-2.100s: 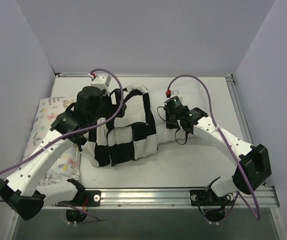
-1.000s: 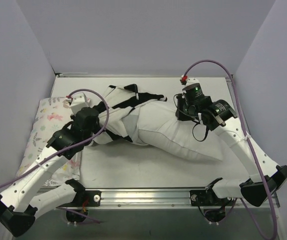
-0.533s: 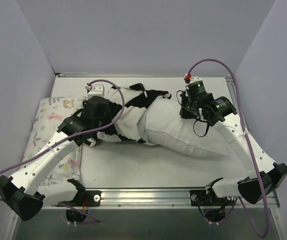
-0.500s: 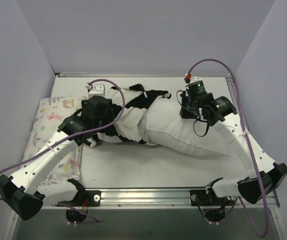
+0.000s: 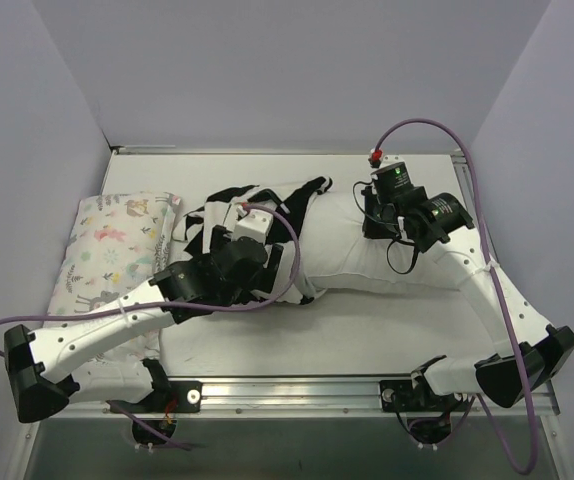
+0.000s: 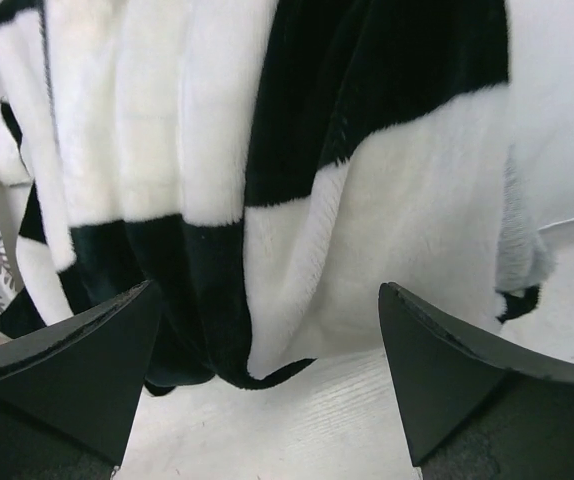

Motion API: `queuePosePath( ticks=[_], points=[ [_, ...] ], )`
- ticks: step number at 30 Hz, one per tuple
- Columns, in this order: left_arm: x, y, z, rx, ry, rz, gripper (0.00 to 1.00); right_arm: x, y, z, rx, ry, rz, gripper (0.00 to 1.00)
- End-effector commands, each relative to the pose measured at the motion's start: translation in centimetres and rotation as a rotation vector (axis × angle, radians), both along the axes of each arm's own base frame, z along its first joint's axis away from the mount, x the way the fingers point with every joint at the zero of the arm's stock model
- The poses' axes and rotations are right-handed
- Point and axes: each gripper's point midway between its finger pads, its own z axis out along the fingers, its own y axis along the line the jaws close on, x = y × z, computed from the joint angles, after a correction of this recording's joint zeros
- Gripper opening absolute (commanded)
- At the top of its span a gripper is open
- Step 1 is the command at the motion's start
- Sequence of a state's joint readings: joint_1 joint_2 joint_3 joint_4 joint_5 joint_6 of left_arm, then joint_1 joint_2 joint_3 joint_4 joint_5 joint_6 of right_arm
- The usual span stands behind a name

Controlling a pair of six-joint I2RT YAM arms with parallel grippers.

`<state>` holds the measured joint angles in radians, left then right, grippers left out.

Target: Remove the pillowcase from the pillow

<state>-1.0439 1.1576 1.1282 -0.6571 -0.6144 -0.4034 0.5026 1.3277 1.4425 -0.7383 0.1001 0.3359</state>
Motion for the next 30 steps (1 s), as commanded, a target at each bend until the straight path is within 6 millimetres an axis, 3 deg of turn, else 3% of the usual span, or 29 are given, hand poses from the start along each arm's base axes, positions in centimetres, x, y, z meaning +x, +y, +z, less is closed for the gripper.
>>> queuePosePath(
  ticks=[1,5,6,7,8,9,10,13,15,16,18,19,21,22,23,24,25,26,27,28,29,30],
  points=[
    [1.0,-0.4,-1.5,0.007,-0.038,0.076,0.97,0.6,-0.9,3.3,0.021,-0.119,-0.026,0.0],
    [2.0,-2.1,-3.1,-0.017,-0.059,0.07,0.97,0.3,-0.8,3.3,0.025,-0.114,-0.024,0.0],
    [2.3,-2.6,-3.7,-0.008,-0.06,0.072,0.9,0.3,-0.8,3.3,0.024,-0.114,-0.024,0.0],
    [2.5,-2.7,-3.9,-0.001,-0.06,0.075,0.76,0.3,-0.8,3.2,0.024,-0.113,-0.021,0.0],
    [2.4,-2.8,-4.3,0.021,-0.054,0.077,0.32,0.2,-0.8,3.3,0.025,-0.114,-0.022,0.0],
    [2.2,-2.9,-3.6,0.004,-0.06,0.086,0.08,0.0,-0.9,3.3,0.025,-0.115,-0.02,0.0],
    [2.1,-2.3,-2.6,0.013,-0.103,0.125,0.0,-0.1,-0.9,3.5,0.025,-0.121,-0.017,0.0],
    [-0.5,-2.4,1.8,-0.034,-0.198,0.09,0.0,-0.8,-1.4,4.2,0.025,-0.144,-0.014,0.0],
    [-1.8,-0.9,5.2,-0.03,-0.271,0.112,0.0,-1.6,-1.7,5.3,0.035,-0.162,-0.009,0.0],
    [-3.6,-1.9,8.2,-0.081,-0.304,0.065,0.0,-1.9,-1.6,6.4,0.046,-0.188,0.001,0.0],
    [-5.3,-1.3,11.7,-0.052,-0.397,0.062,0.0,-2.9,-2.2,8.3,0.061,-0.226,0.004,0.0],
    [-6.8,-2.1,14.8,-0.11,-0.42,0.026,0.0,-3.1,-2.3,9.9,0.08,-0.264,0.002,0.0],
    [-6.7,-2.6,16.8,-0.055,-0.455,0.031,0.0,-3.2,-2.8,11.1,0.08,-0.285,-0.006,0.0],
    [-6.4,-2.9,17.7,-0.05,-0.462,0.04,0.0,-2.9,-2.9,11.8,0.087,-0.298,-0.014,0.0],
    [-4.9,-2.5,19.5,-0.079,-0.46,0.081,0.0,-2.1,-2.6,11.3,0.078,-0.278,-0.013,0.0],
    [-4.0,-4.5,18.9,-0.075,-0.425,0.01,0.0,-1.7,-2.2,10.7,0.082,-0.253,0.0,0.0],
    [-2.9,-4.9,18.9,-0.09,-0.403,0.003,0.0,-1.0,-1.9,10.1,0.083,-0.236,-0.002,0.0],
    [0.6,-3.8,18.5,-0.094,-0.381,0.078,0.0,0.7,-1.7,8.2,0.068,-0.202,-0.019,0.0],
    [2.1,-4.3,17.8,-0.136,-0.338,0.067,0.0,1.4,-1.2,7.0,0.089,-0.169,-0.02,0.0],
    [3.2,-5.9,16.6,-0.179,-0.266,-0.022,0.0,2.8,-0.8,4.4,0.082,-0.103,-0.024,0.0],
    [7.1,-4.5,14.6,-0.162,-0.222,0.053,0.0,4.2,-1.1,2.3,0.089,-0.066,-0.049,0.0],
    [8.4,-4.6,13.4,-0.17,-0.185,0.064,0.0,4.6,-0.5,0.7,0.112,-0.017,-0.044,0.0]
  ],
)
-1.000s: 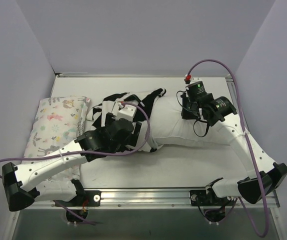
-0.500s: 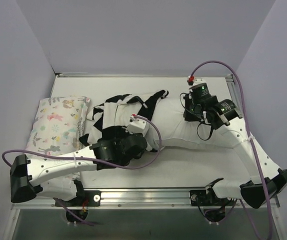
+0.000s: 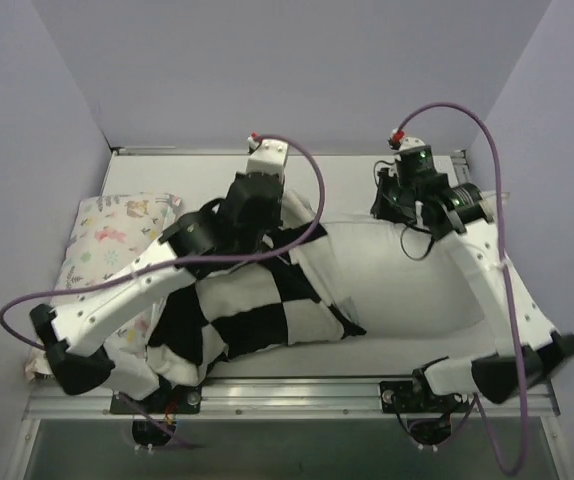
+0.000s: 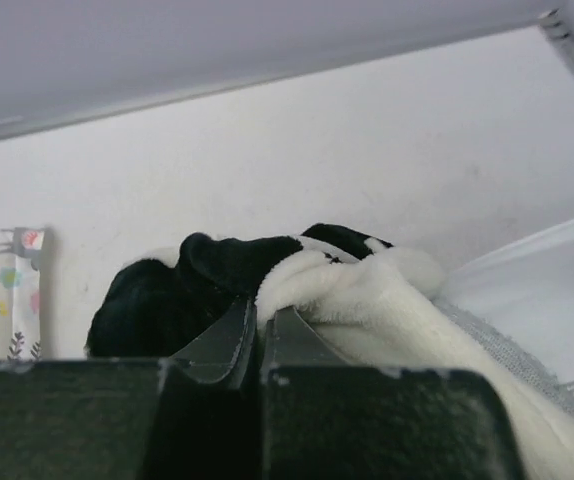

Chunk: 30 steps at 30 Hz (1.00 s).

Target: Remove the pillowcase from the pillow

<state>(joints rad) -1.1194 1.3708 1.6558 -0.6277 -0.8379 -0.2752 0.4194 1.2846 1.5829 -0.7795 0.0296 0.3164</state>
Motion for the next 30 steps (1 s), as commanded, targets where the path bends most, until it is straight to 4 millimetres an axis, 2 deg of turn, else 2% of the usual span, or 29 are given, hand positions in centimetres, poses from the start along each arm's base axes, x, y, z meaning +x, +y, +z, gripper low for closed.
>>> queuePosePath(
  ticks=[1,2,3,5,6,8,9,10,12,13,15,16,18,19,21,24,25,26,29,30],
  points=[
    [6.0,-0.7,-4.1,-0.033,0.151,-0.052,0.0,4.9,1.7,-7.4,0.021,0.148,-0.006,0.0],
    [7.6,-1.1,-6.4,-0.006,0.191,-0.036,0.0,4.8,1.9,-9.2,0.016,0.184,-0.005,0.0],
    [9.1,-0.3,-8.0,0.001,0.222,-0.007,0.0,5.0,2.0,-10.2,0.017,0.199,-0.009,0.0],
    [10.6,-1.3,-10.5,-0.006,0.261,-0.029,0.0,5.5,2.4,-11.9,0.024,0.226,-0.012,0.09],
    [11.4,-0.9,-11.2,-0.014,0.273,-0.022,0.0,5.7,2.5,-12.1,0.021,0.231,-0.013,0.22],
    [12.5,-1.2,-11.7,-0.042,0.289,-0.034,0.0,6.2,2.2,-12.1,0.005,0.222,-0.032,0.4],
    [13.2,-1.0,-10.5,-0.066,0.272,-0.033,0.08,6.5,2.1,-11.3,0.006,0.201,-0.038,0.55],
    [13.6,-1.1,-9.8,-0.071,0.26,-0.042,0.17,6.6,2.0,-10.0,0.011,0.17,-0.04,0.62],
    [14.0,-1.2,-8.2,-0.061,0.229,-0.053,0.44,7.0,1.6,-8.0,0.009,0.114,-0.057,0.77],
    [14.1,-1.3,-6.3,-0.078,0.196,-0.059,0.65,7.1,1.6,-6.0,0.023,0.072,-0.055,0.81],
    [14.1,-1.0,-4.5,-0.087,0.162,-0.054,0.76,7.6,0.5,-3.5,-0.002,0.001,-0.099,0.89],
    [14.1,-0.8,-3.5,-0.099,0.143,-0.05,0.83,7.7,0.2,-1.3,0.009,-0.051,-0.112,0.91],
    [13.6,0.2,-1.7,-0.123,0.107,-0.025,0.86,7.9,-0.6,0.5,-0.004,-0.098,-0.133,0.96],
    [12.9,0.7,-0.2,-0.152,0.081,-0.022,0.87,7.6,-0.9,2.0,0.003,-0.118,-0.144,0.96],
    [11.9,0.8,-0.4,-0.181,0.084,-0.03,0.88,6.8,-0.5,2.5,0.031,-0.115,-0.129,0.97],
    [8.9,-0.2,-0.7,-0.183,0.084,-0.074,0.88,4.3,0.0,0.8,0.016,-0.086,-0.105,0.98],
    [8.1,-0.6,-1.2,-0.18,0.089,-0.088,0.89,3.2,-0.7,0.9,-0.004,-0.104,-0.123,0.98],
    [6.4,-1.9,-2.5,-0.173,0.111,-0.133,0.89,1.8,-0.5,-2.4,-0.051,-0.044,-0.106,0.98],
    [4.2,-4.2,-4.7,-0.189,0.143,-0.185,0.91,-0.6,-1.0,-4.8,-0.05,-0.049,-0.121,0.99],
    [3.2,-5.3,-7.4,-0.167,0.186,-0.213,0.91,-1.9,-0.8,-8.2,-0.072,0.005,-0.104,0.99]
  ],
)
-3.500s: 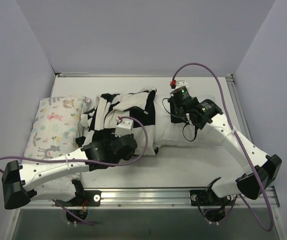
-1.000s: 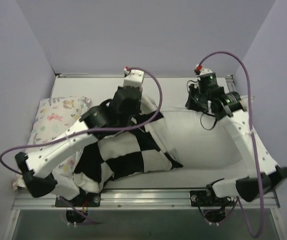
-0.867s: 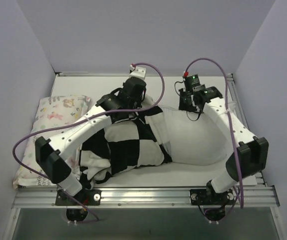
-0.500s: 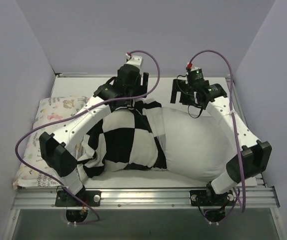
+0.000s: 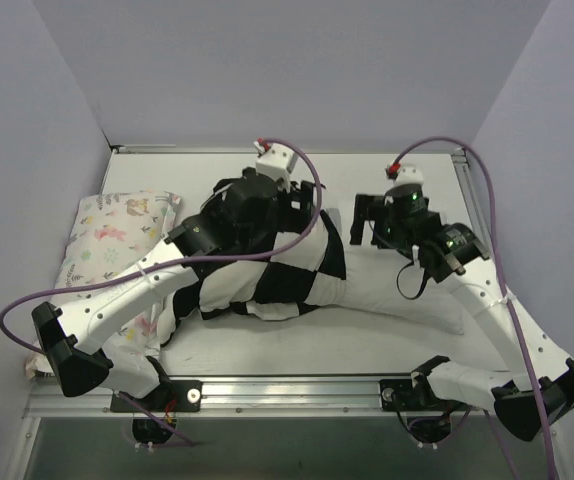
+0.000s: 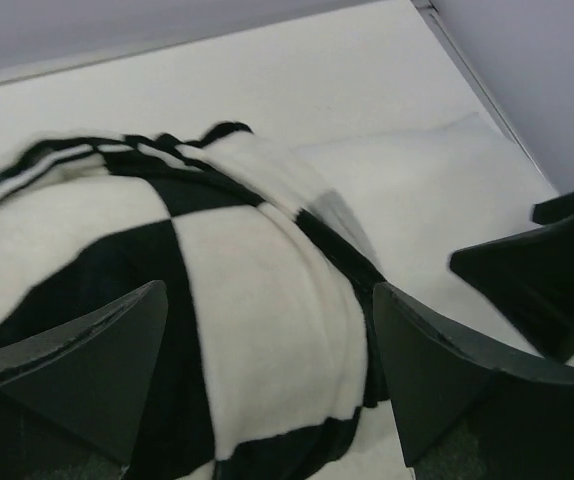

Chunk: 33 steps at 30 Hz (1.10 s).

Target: Remove the pillowcase from the pillow

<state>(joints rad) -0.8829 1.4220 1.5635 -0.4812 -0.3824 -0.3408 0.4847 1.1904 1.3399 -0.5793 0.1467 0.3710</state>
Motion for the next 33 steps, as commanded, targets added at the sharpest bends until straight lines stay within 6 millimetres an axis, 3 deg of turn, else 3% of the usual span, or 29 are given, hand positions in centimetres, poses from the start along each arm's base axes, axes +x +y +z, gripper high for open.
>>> queuePosePath(
  ticks=[1,2,3,5,7,10,13,14,15,18,21,23,24,27,28,29,30,33],
  points=[
    [-1.7,-3.2,-4.1,-0.033,0.054,-0.055,0.91,-2.4,-1.1,-5.5,-0.048,0.062,-0.051,0.99],
    [-1.8,-4.5,-5.2,-0.065,0.081,-0.077,0.92,-2.6,-1.6,-6.4,-0.063,0.067,-0.078,1.0],
    [-1.9,-5.0,-6.5,-0.066,0.101,-0.086,0.92,-3.3,-2.2,-8.9,-0.089,0.112,-0.092,1.0],
    [-2.6,-6.7,-9.5,-0.053,0.14,-0.106,0.92,-3.6,-2.2,-10.4,-0.082,0.13,-0.094,1.0],
    [-3.2,-7.9,-12.0,-0.027,0.171,-0.122,0.92,-3.9,-1.9,-12.1,-0.05,0.145,-0.083,1.0],
    [-3.1,-8.4,-14.1,-0.002,0.203,-0.098,0.91,-4.3,0.0,-14.5,0.021,0.201,-0.026,1.0],
    [-3.0,-8.2,-16.6,0.052,0.243,-0.069,0.82,-4.3,1.4,-16.2,0.08,0.236,0.002,0.93],
    [-3.0,-8.2,-17.4,0.073,0.256,-0.054,0.62,-4.4,1.3,-16.9,0.079,0.247,-0.002,0.88],
    [-2.9,-7.9,-17.8,0.088,0.262,-0.04,0.5,-4.4,1.3,-17.2,0.078,0.252,-0.005,0.62],
    [-2.5,-5.8,-18.5,0.161,0.27,0.043,0.0,-3.5,-0.2,-17.8,0.054,0.259,-0.056,0.04],
    [-1.8,-2.9,-16.7,0.184,0.244,0.11,0.0,-2.4,-3.0,-17.1,0.053,0.252,-0.135,0.0],
    [-1.3,-0.2,-14.4,0.16,0.229,0.153,0.0,-2.1,-4.9,-16.2,0.055,0.243,-0.184,0.0],
    [-0.1,1.9,-13.9,0.148,0.229,0.202,0.0,-1.4,-6.6,-15.3,0.073,0.226,-0.241,0.0],
    [0.7,7.5,-13.2,0.124,0.249,0.303,0.0,-0.9,-9.9,-13.9,0.119,0.204,-0.355,0.0],
    [1.4,11.1,-14.4,0.134,0.279,0.388,0.0,-0.7,-9.9,-13.3,0.146,0.201,-0.354,0.0],
    [1.5,13.5,-13.4,0.098,0.265,0.437,0.0,-0.7,-10.0,-13.2,0.164,0.204,-0.363,0.0],
    [1.6,17.3,-13.7,0.056,0.282,0.521,0.0,-0.5,-10.7,-13.0,0.175,0.204,-0.389,0.0],
    [1.5,21.9,-14.2,-0.021,0.305,0.612,0.0,-0.5,-11.4,-13.1,0.184,0.207,-0.415,0.0]
  ],
)
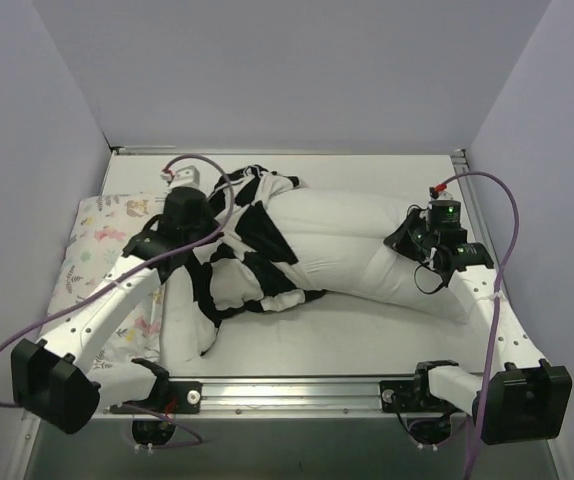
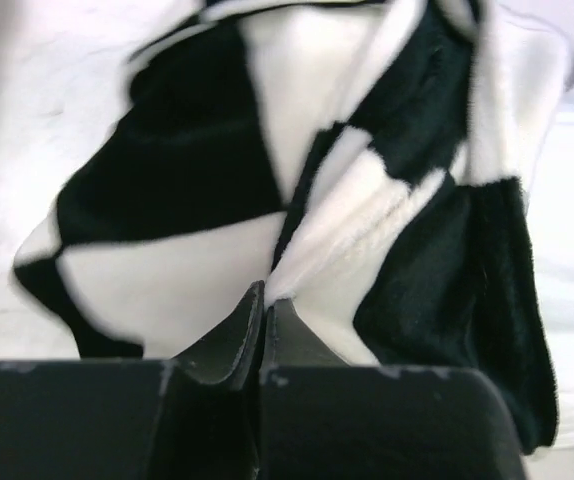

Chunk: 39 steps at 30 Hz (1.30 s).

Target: Remove the pillowcase from the pillow

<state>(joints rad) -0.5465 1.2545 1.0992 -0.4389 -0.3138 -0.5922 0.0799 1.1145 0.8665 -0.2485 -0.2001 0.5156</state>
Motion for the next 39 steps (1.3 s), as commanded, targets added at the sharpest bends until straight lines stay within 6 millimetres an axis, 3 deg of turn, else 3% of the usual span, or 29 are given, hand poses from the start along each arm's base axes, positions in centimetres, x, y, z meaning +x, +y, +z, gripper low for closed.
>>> queuePosePath(
  ticks=[1,3,5,7,8,9,11,12,13,14,15,18,19,22,28,30,31,32,33,34,35,36,39],
  points=[
    [-0.7,10.2,-0.9,0.036,0.036,0.242,0.0,-1.5,-5.0,-1.8,-0.121,0.104,-0.168,0.0],
    [-1.1,10.6,-2.1,0.031,0.068,0.238,0.0,-1.5,-5.0,-1.8,-0.12,0.102,-0.169,0.0],
    [-1.4,9.7,-3.6,0.007,0.104,0.198,0.0,-1.5,-5.0,-1.7,-0.115,0.101,-0.168,0.0],
    [-1.0,7.3,-4.2,-0.053,0.102,0.112,0.0,-1.3,-4.0,-1.0,-0.083,0.08,-0.119,0.0],
    [-1.1,6.6,-4.8,-0.045,0.111,0.092,0.0,-1.1,-2.4,-0.1,-0.082,0.053,-0.055,0.0],
    [-1.4,5.2,-5.0,-0.027,0.117,0.052,0.0,-1.1,-1.4,0.9,-0.099,0.023,-0.019,0.06],
    [-1.5,4.0,-6.1,0.0,0.144,0.026,0.0,-1.3,0.0,2.3,-0.193,-0.032,0.049,0.28],
    [-1.7,3.3,-6.6,0.008,0.155,0.007,0.0,-1.7,2.5,3.8,-0.203,-0.073,0.132,0.53],
    [-1.6,3.0,-7.0,0.01,0.163,0.002,0.0,-1.9,3.1,4.4,-0.255,-0.098,0.172,0.62],
    [-1.6,2.9,-7.1,0.007,0.165,0.002,0.0,-1.9,3.5,5.1,-0.299,-0.127,0.182,0.76],
    [-1.7,2.8,-7.2,0.004,0.163,0.001,0.0,-2.6,5.9,5.8,-0.325,-0.163,0.26,0.82],
    [-1.6,2.9,-7.3,0.007,0.159,0.002,0.0,-3.2,9.0,6.5,-0.393,-0.237,0.391,0.96],
    [-1.5,2.8,-7.0,0.003,0.152,0.0,0.0,-4.0,11.1,5.8,-0.403,-0.239,0.477,0.98],
    [-1.4,2.4,-6.6,-0.009,0.146,-0.012,0.0,-4.8,14.6,3.9,-0.466,-0.232,0.603,1.0],
    [-1.2,1.7,-5.3,-0.028,0.122,-0.043,0.0,-3.4,17.7,-2.2,-0.543,-0.116,0.678,1.0],
    [-1.0,1.2,-4.5,-0.033,0.107,-0.065,0.0,-3.0,17.9,-4.3,-0.569,-0.06,0.679,0.91],
    [-1.0,1.2,-4.2,-0.024,0.106,-0.076,0.0,-2.8,17.6,-4.8,-0.585,-0.035,0.662,0.82],
    [-1.0,1.0,-3.8,-0.024,0.102,-0.088,0.0,-2.5,17.2,-5.1,-0.58,-0.012,0.64,0.33],
    [-0.9,0.6,-2.8,-0.032,0.084,-0.104,0.0,-2.5,17.0,-5.4,-0.56,0.009,0.615,0.09],
    [-0.9,0.1,-2.2,-0.036,0.076,-0.131,0.0,-2.8,17.4,-5.4,-0.502,0.023,0.628,0.01],
    [-0.9,-0.4,-1.5,-0.032,0.066,-0.161,0.03,-2.8,17.5,-5.2,-0.461,0.027,0.624,0.0],
    [-1.3,-1.5,-0.8,-0.031,0.052,-0.203,0.24,-2.6,17.7,-4.4,-0.405,0.011,0.615,0.0],
    [-1.7,-3.0,2.4,0.006,-0.023,-0.225,0.66,-3.1,19.5,-2.3,-0.258,-0.028,0.638,0.0]
  ],
)
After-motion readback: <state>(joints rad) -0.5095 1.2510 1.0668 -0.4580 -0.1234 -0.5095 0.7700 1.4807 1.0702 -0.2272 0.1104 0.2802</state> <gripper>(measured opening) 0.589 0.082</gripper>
